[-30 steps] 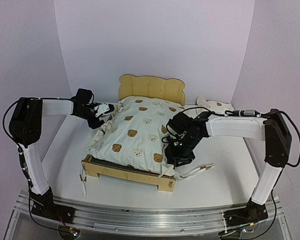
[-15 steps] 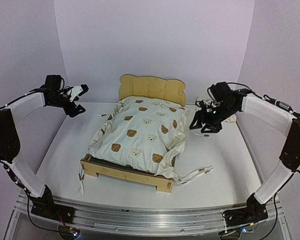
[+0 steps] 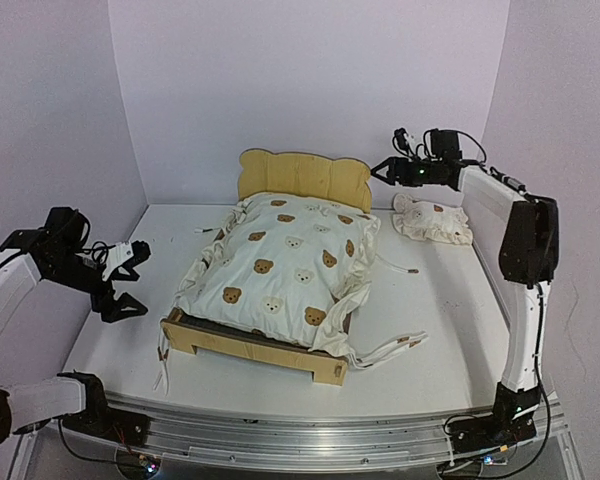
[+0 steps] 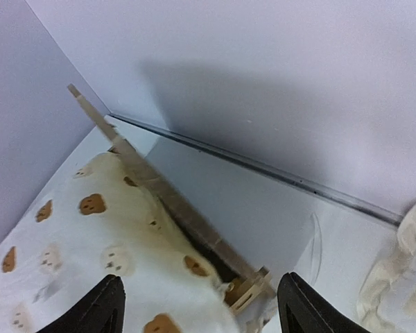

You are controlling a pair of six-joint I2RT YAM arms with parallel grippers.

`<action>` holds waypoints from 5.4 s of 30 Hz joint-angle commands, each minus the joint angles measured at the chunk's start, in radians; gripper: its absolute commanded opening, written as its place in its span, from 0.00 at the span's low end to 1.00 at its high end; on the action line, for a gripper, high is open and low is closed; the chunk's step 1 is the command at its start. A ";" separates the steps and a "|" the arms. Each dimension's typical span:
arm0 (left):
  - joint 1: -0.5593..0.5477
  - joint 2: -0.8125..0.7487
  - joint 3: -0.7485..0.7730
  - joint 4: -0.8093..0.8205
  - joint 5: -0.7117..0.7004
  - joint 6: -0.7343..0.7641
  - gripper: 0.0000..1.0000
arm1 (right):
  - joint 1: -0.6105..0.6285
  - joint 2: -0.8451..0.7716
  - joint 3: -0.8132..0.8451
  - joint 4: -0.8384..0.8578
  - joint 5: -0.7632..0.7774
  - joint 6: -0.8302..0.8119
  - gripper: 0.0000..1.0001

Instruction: Set up the pet bed

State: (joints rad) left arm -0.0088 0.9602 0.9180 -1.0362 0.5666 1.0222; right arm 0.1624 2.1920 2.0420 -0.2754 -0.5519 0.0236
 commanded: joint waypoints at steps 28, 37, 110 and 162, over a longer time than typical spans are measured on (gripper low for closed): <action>-0.204 0.248 -0.228 0.598 -0.257 -0.198 0.73 | 0.027 0.028 -0.308 0.489 -0.139 -0.161 0.15; -0.202 0.467 -0.085 0.845 -0.323 -0.159 0.72 | 0.036 -0.378 -0.810 0.486 0.120 -0.164 0.14; -0.246 0.090 -0.032 0.406 0.123 -0.712 0.80 | 0.908 -0.213 -0.165 -0.465 0.427 -0.056 0.60; -0.545 0.483 0.249 0.550 0.055 -0.484 0.00 | 1.049 -0.636 -0.858 0.246 0.600 0.107 0.37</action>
State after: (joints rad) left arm -0.5510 1.4544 1.1454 -0.5395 0.6242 0.5485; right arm 1.1107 1.5682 1.4203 -0.3389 0.0000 0.0106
